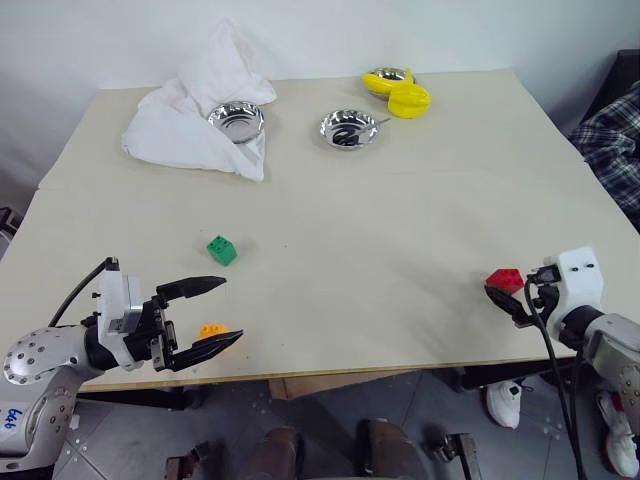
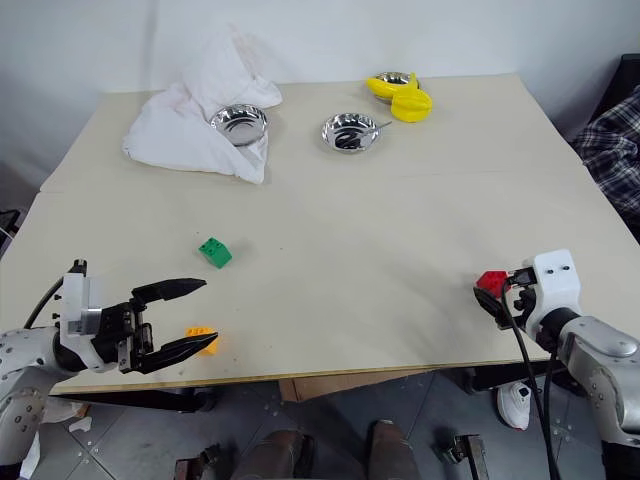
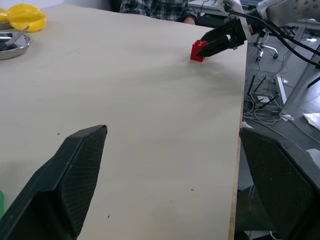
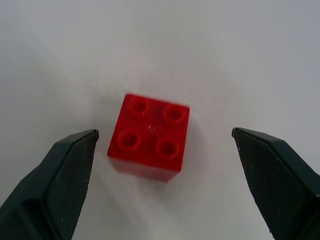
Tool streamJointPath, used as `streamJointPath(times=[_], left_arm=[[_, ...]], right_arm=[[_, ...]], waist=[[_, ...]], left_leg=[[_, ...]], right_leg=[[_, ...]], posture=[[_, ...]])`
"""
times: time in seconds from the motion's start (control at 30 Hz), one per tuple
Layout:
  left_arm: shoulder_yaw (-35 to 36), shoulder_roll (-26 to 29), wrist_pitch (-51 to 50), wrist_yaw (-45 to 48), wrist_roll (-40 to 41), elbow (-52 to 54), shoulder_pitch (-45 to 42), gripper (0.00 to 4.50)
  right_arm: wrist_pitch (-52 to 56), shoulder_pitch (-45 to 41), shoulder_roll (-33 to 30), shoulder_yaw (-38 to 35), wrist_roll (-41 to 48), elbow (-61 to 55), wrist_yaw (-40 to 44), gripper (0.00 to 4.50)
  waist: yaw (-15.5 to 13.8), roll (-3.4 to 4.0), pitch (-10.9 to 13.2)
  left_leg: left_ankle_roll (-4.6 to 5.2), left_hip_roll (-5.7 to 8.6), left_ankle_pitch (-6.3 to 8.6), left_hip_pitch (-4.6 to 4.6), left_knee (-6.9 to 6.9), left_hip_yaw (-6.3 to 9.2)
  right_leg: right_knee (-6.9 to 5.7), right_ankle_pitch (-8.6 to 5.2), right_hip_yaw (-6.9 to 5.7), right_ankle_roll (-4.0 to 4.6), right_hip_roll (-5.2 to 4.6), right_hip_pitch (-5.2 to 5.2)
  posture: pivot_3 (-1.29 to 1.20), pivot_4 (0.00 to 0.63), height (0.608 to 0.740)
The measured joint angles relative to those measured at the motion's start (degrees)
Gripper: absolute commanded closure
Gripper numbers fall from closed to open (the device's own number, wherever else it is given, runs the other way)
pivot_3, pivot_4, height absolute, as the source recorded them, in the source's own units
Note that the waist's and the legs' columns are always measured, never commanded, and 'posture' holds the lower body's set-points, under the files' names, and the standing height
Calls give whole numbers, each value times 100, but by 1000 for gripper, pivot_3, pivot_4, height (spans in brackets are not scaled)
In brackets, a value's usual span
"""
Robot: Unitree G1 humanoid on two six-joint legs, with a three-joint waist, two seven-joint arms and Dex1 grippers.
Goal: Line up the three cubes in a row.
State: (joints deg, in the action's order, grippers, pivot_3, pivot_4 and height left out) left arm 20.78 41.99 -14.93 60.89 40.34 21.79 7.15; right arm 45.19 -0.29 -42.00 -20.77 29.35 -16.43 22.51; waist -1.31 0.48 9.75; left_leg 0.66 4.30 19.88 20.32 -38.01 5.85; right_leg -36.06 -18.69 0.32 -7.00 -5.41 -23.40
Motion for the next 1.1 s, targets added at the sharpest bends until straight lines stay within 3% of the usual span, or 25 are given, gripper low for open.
streamJointPath(times=[0.2, 0.23, 0.4, 0.57, 0.7, 0.77, 0.93, 1.1], left_arm=[[-57, -37, 68, 13, -48, -2, -23, 0], [-59, -37, 78, 24, -64, -8, -24, 0], [-60, -46, 212, 95, -156, -68, -20, 0], [-78, -39, 388, 335, -303, -342, 109, 0], [-110, -35, 516, 437, -392, -482, 79, 0], [-120, -32, 539, 443, -416, -485, 30, 0], [-139, -36, 555, 423, -454, -466, 54, 0], [-128, -48, 546, 303, -455, -377, 174, 0]], right_arm=[[-106, -122, 74, 29, -95, 139, 94, 2914], [-161, -151, 74, 35, -122, 185, 156, 3011], [-1011, -390, -201, 394, -416, 718, 1062, 3009], [-3531, -1265, -733, 1147, -685, 2004, 3856, 3009], [-5176, -2579, -721, 2044, -1159, 3656, 5776, 3009], [-5507, -3279, -503, 2360, -1373, 4491, 6301, 3009], [-6212, -4632, 44, 3254, -1710, 6275, 6575, 3009], [-6590, -5224, 543, 3744, -1826, 7220, 6611, 3009]], waist=[[0, 0, 0], [-1, 0, 0], [13, 0, 0], [106, -6, 4], [160, -14, 8], [190, -16, 10], [245, -17, 11], [282, -17, 10]], left_leg=[[0, 0, 0, 0, 0, -1], [0, 0, 0, 0, 0, -1], [0, 0, 0, 0, 0, -4], [1, -2, 0, -5, 0, -8], [0, -4, 0, -9, -2, -7], [0, -5, 0, -7, -3, -9], [-5, -6, 3, -3, 0, -4], [-6, -5, 4, 0, -3, 0]], right_leg=[[0, 0, 0, 0, 0, 0], [0, 0, 0, 0, 0, 0], [1, 0, 0, 0, 0, -1], [4, 0, -2, -1, 3, 4], [2, 0, -4, 0, 2, 5], [3, 0, -3, 0, 2, 2], [-2, 1, -11, 0, 1, -8], [-3, 1, -15, 0, -1, -9]], posture=[[0, 150, 740], [0, 150, 740], [0, 150, 740], [0, 150, 740], [0, 150, 740], [0, 150, 740], [0, 150, 740], [0, 150, 740]])
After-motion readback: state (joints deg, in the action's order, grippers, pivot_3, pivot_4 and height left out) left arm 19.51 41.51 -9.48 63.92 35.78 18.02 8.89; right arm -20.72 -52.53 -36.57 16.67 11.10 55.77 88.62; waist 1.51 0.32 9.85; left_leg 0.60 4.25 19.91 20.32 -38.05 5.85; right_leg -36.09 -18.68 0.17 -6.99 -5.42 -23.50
